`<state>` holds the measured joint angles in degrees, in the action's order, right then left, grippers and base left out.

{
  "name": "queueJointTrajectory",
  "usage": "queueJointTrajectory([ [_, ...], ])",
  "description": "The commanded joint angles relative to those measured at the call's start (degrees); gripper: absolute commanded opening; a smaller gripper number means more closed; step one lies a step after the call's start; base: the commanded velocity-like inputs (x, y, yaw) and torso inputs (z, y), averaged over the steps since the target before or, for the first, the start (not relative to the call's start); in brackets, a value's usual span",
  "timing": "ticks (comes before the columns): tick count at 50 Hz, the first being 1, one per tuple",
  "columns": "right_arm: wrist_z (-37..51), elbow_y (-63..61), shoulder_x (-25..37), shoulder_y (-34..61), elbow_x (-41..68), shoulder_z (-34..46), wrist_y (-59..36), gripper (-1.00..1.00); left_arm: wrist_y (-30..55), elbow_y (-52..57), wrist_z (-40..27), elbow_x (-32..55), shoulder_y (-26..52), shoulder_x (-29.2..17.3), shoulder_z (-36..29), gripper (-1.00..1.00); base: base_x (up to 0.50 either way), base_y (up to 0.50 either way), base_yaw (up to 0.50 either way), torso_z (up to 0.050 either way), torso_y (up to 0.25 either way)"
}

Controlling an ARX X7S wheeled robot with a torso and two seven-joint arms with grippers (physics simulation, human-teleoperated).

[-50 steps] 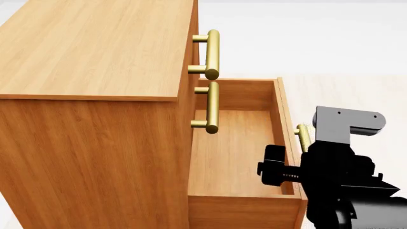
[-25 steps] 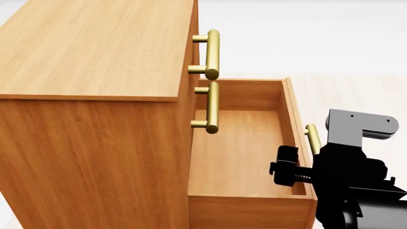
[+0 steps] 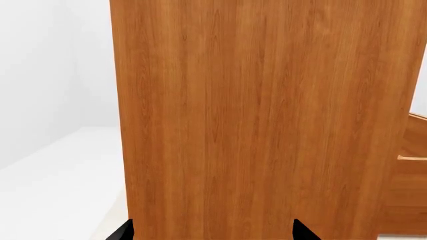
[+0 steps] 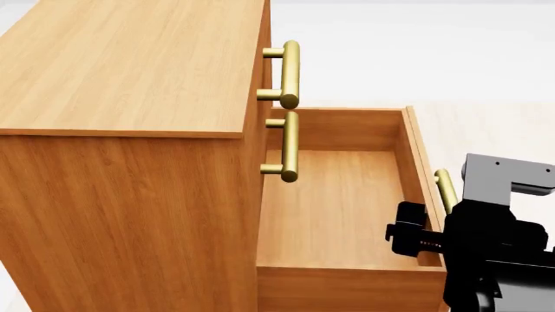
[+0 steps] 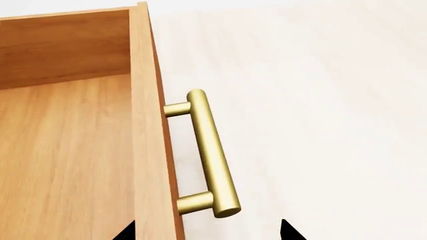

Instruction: Put the bowl in the bottom drawer of the cabinet and close it.

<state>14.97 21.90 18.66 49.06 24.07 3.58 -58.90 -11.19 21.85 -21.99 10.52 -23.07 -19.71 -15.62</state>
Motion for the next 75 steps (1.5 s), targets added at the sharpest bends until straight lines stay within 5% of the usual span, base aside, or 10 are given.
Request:
queueJointTrajectory([
  [1,1.05,1.36,0.98,-0.11,-3.24,0.11,0.73,1.0,0.09,0.18,-0.24,0.2,0.05,-0.18,-0.16,1.0,0.0,0.0,0.0,0.0,0.0],
  [10,0.95,0.58,1.28,-0.27,-2.91,0.1,0.3,1.0,-0.06,0.03,-0.38,0.18,0.07,-0.3,-0.33,1.0,0.0,0.0,0.0,0.0,0.0],
  [24,-3.78,-22.59,3.67,-5.06,4.9,-3.83,-0.12,1.0,-0.26,0.12,-0.65,0.23,-0.03,-0.54,-0.52,1.0,0.0,0.0,0.0,0.0,0.0],
  [40,0.97,-31.24,5.65,-4.95,3.95,-5.8,-1.83,1.0,-0.16,0.0,-0.79,0.65,0.27,-0.82,-0.72,1.0,0.0,0.0,0.0,0.0,0.0],
  [75,15.78,-31.89,4.7,-5.61,-0.88,-18.29,-2.87,1.0,-4.79,-5.02,-0.04,0.92,0.92,-0.43,-1.38,1.0,0.0,0.0,0.0,0.0,0.0],
])
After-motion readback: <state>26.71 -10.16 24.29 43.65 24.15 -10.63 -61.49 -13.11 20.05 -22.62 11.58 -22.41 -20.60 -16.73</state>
